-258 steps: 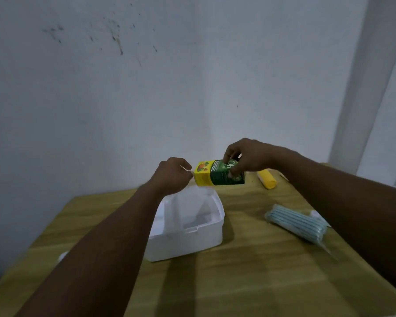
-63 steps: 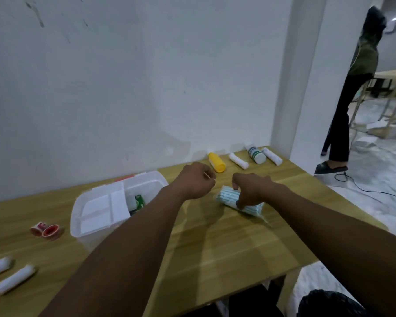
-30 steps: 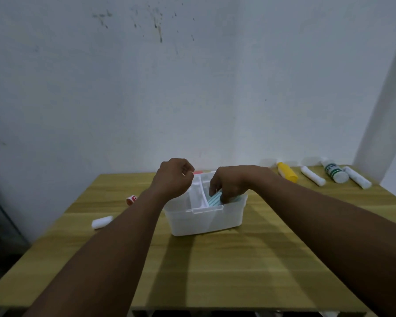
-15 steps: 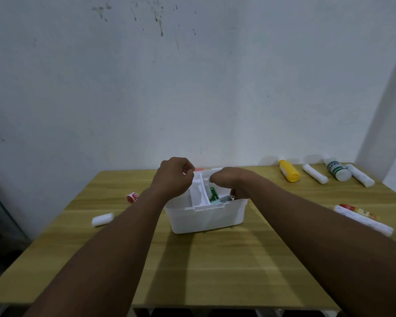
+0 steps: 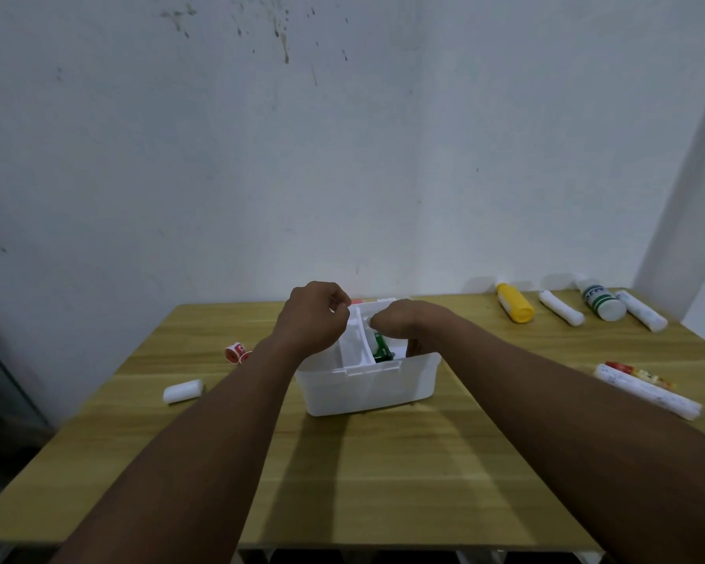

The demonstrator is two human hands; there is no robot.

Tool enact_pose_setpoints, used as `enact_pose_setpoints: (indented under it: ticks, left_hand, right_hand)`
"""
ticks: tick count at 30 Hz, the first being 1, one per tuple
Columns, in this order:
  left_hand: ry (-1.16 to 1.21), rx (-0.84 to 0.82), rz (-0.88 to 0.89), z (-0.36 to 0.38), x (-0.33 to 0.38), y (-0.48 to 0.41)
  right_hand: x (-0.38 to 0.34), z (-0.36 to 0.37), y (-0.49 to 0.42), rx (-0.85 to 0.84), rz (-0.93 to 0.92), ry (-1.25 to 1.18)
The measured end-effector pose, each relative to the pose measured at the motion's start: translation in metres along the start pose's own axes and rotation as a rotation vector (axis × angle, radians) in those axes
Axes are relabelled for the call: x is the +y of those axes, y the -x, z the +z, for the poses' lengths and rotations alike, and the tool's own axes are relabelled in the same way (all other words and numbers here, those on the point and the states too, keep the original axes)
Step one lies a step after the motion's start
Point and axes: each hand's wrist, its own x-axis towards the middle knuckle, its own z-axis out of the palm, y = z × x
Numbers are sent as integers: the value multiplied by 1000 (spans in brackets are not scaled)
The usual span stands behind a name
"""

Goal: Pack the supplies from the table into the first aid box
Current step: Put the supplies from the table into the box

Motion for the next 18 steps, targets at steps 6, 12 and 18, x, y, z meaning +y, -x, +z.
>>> enact_pose_setpoints:
  ticks: [6, 12, 18]
  left_hand:
    - [4, 1, 7, 4, -1, 2]
    - [5, -7, 11, 10, -2, 3]
    - [2, -19, 24, 13, 6, 0]
  right_hand:
    - [-1, 5, -5, 12, 20, -110]
    - [2, 6, -7, 22, 12, -195]
    - [6, -5, -6, -4, 10, -190]
